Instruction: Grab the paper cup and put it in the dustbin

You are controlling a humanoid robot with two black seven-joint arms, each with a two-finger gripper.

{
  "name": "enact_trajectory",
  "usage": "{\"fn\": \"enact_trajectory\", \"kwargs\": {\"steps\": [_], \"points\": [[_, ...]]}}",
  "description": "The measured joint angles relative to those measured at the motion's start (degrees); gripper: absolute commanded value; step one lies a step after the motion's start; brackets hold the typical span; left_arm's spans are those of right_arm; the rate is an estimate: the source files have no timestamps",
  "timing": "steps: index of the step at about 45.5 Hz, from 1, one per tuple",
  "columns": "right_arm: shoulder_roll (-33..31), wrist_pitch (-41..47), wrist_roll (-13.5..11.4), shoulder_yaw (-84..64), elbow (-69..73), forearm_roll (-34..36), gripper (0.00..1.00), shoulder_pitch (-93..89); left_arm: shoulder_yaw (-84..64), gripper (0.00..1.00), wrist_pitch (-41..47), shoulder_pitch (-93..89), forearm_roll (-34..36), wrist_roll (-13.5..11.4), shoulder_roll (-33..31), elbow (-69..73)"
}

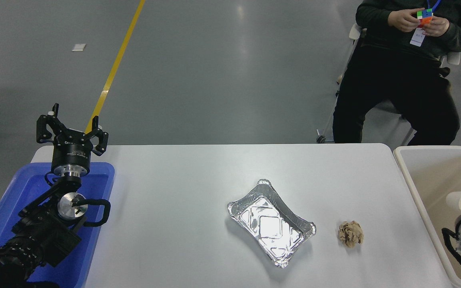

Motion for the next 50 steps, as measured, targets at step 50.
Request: {"fn": "enact_trajectory", "kwargs": {"steps": [50], "points": [[-26.08, 9.34, -0.49, -9.11, 29.79, -8.99, 1.0, 26.78, 0.02, 0.99, -0.02, 0.01, 0.03, 0.0, 0.0, 0.0]]}}
